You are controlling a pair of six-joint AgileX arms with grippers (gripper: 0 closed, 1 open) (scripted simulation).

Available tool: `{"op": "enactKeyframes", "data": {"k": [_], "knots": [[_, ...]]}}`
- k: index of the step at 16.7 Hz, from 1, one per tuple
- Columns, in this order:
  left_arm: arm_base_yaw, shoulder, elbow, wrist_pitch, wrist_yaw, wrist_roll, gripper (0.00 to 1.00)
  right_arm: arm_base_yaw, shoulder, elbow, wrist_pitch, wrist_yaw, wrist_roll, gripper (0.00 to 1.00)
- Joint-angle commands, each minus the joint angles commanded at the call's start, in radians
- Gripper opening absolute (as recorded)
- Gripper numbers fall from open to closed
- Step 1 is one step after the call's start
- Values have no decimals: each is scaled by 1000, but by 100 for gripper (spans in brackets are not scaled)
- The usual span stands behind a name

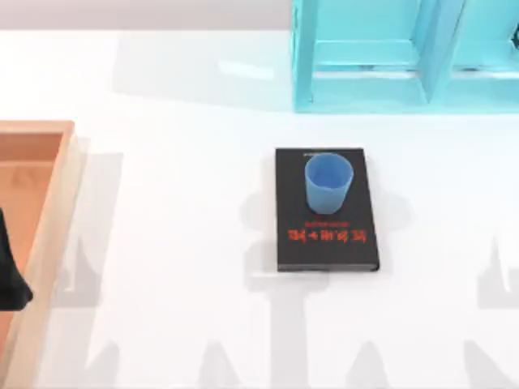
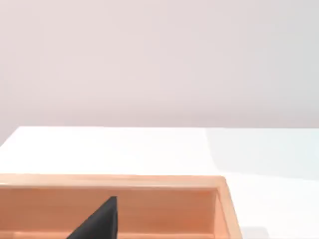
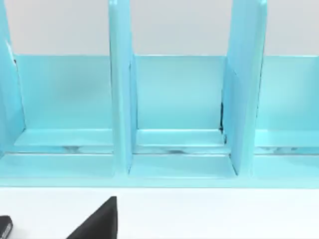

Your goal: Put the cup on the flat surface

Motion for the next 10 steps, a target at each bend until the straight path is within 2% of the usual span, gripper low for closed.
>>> {"op": "enactKeyframes", "data": {"k": [5, 10], "knots": [[0, 0, 0, 0, 0, 0, 100, -5, 46, 54, -39, 3, 19, 100], [0, 0, 0, 0, 0, 0, 100, -8, 317, 357, -245, 14, 87, 100]]}}
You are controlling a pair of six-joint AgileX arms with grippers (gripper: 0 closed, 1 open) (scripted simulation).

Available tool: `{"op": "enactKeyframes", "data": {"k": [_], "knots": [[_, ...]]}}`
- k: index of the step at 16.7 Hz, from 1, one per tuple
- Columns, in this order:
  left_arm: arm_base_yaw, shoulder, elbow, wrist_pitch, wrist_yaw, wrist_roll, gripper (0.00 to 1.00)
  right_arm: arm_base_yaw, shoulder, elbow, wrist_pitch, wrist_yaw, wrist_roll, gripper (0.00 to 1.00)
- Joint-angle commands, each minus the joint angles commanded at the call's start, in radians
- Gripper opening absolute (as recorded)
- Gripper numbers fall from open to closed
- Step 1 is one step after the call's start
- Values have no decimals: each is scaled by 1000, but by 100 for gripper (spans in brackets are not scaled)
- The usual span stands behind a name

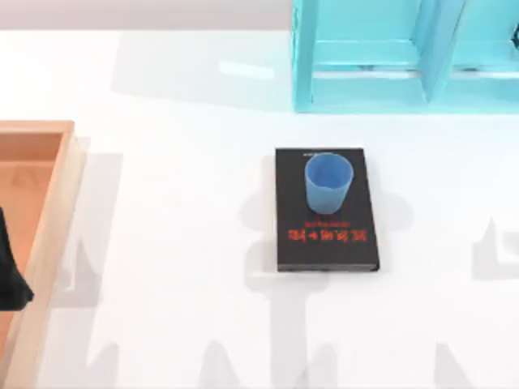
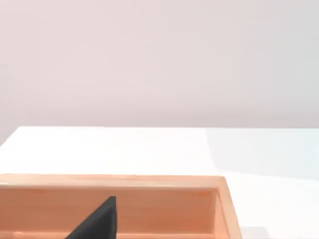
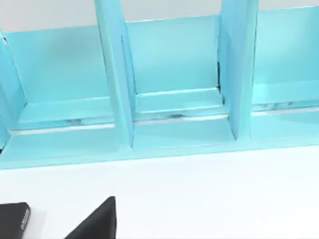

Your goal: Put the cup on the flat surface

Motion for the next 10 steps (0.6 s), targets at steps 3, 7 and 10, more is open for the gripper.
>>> {"op": "enactKeyframes", "data": {"k": [3, 7, 10], "knots": [[0, 0, 0, 0, 0, 0, 100, 20, 246, 272, -176, 6, 51, 100], [0, 0, 0, 0, 0, 0, 100, 66, 603, 655, -433, 15, 134, 100], [0, 0, 0, 0, 0, 0, 100, 113, 880, 952, -623, 25, 208, 100]]}}
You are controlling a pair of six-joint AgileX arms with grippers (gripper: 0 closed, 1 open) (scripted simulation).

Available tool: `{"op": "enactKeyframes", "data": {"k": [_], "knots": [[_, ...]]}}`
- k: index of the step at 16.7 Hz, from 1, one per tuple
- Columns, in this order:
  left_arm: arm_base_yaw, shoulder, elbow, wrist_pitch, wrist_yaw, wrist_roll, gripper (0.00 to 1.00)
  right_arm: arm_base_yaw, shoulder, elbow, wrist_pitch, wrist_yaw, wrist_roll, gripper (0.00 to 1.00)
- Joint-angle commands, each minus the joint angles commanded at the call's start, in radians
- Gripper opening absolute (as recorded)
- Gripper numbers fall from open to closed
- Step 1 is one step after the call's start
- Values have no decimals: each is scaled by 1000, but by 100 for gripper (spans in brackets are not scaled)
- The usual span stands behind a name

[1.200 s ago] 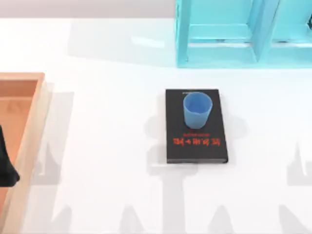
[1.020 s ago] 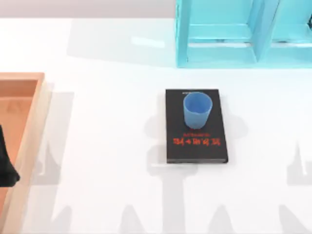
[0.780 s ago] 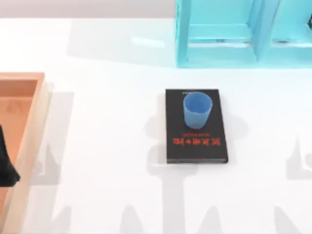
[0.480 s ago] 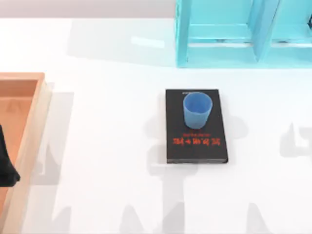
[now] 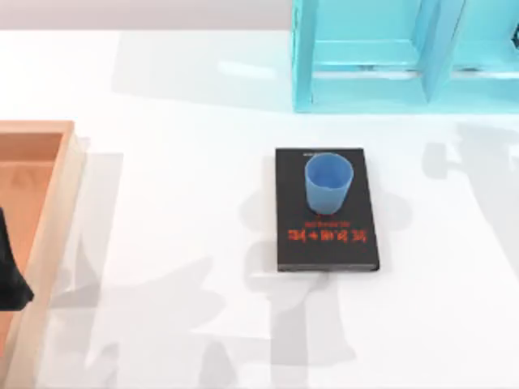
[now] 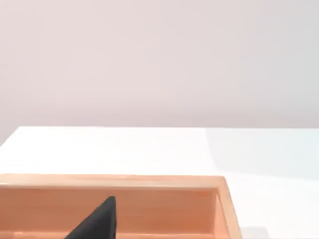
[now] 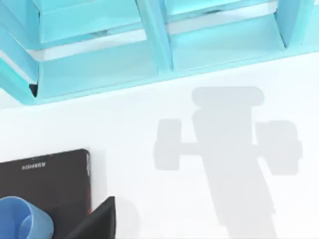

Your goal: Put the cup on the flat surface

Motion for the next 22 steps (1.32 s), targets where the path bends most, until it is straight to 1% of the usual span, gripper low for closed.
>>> {"op": "enactKeyframes", "data": {"k": [6, 11, 16, 19, 22], "knots": [[0, 0, 0, 0, 0, 0, 100, 145, 527, 548, -334, 19, 141, 100], [0, 0, 0, 0, 0, 0, 100, 289, 874, 892, -538, 30, 239, 100], [0, 0, 0, 0, 0, 0, 100, 417, 1102, 1110, -655, 24, 319, 100], [0, 0, 0, 0, 0, 0, 100, 483, 1190, 1185, -692, 23, 345, 100], [0, 0, 0, 0, 0, 0, 100, 518, 1238, 1219, -715, 29, 358, 100]]}}
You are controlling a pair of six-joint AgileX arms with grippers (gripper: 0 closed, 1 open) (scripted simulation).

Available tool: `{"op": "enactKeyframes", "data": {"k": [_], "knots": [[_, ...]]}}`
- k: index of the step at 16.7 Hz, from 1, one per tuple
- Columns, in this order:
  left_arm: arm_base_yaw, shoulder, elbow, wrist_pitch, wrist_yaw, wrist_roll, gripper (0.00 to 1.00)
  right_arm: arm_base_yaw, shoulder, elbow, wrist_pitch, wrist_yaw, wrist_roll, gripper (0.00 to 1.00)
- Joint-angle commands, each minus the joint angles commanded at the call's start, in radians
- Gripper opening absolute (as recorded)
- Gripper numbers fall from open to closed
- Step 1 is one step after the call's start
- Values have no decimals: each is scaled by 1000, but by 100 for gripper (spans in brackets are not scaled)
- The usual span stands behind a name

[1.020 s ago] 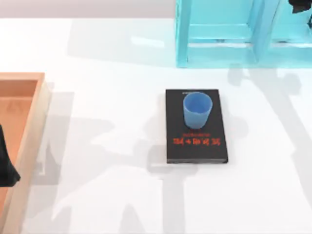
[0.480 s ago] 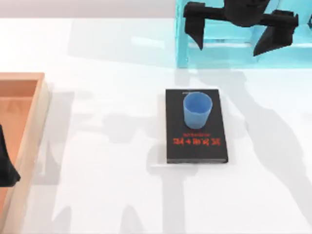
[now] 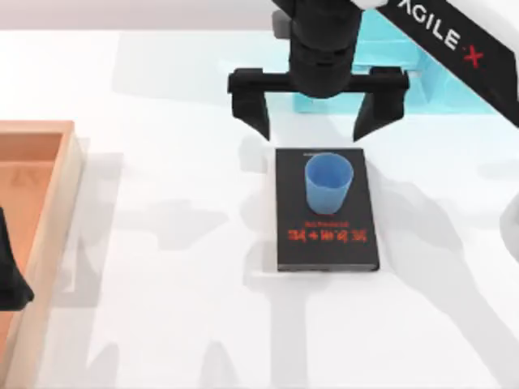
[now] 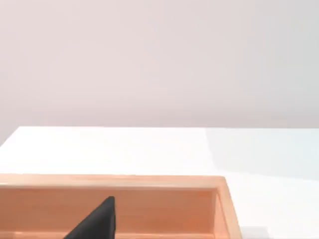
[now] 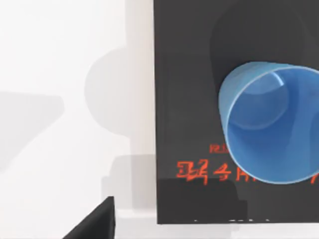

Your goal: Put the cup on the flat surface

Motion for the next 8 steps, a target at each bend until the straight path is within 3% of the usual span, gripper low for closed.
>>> {"op": "enactKeyframes", "data": {"k": [8], "knots": [[0, 0, 0, 0, 0, 0, 100, -4, -3, -42, 41, 0, -3, 100]]}}
